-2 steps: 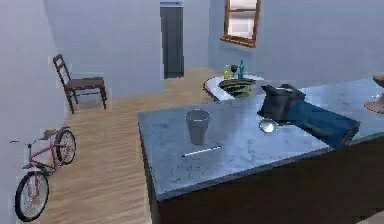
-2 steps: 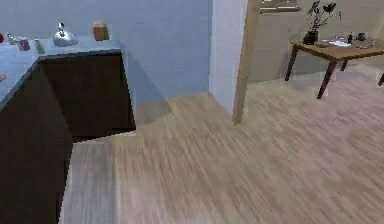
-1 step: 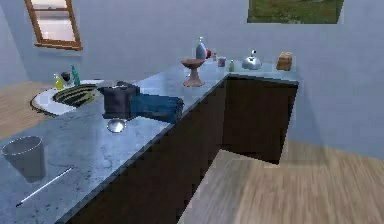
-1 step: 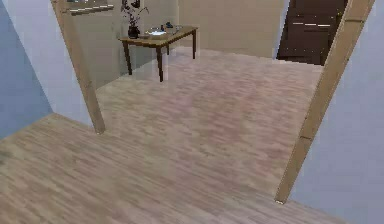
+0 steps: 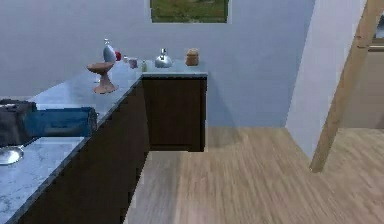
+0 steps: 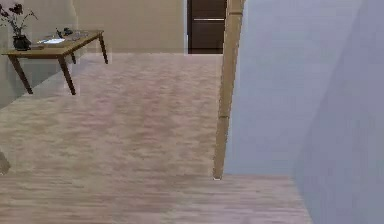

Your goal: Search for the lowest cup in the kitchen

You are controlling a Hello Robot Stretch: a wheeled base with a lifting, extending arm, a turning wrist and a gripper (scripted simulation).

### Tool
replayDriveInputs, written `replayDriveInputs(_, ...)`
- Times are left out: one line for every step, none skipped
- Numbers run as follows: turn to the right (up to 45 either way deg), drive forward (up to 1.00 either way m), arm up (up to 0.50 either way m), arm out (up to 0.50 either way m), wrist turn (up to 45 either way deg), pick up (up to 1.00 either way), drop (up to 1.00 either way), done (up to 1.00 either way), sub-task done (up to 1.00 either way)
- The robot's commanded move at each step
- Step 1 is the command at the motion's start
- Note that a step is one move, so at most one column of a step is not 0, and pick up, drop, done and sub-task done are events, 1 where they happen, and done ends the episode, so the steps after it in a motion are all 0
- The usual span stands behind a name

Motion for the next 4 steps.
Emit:
replayDriveInputs(0.0,0.90,0.00,0.00,0.0,0.00,0.00,0.00,0.00)
replayDriveInputs(15.0,0.00,0.00,0.00,0.0,0.00,0.00,0.00,0.00)
replayDriveInputs(0.0,0.55,0.00,0.00,0.0,0.00,0.00,0.00,0.00)
replayDriveInputs(-45.0,0.00,0.00,0.00,0.0,0.00,0.00,0.00,0.00)
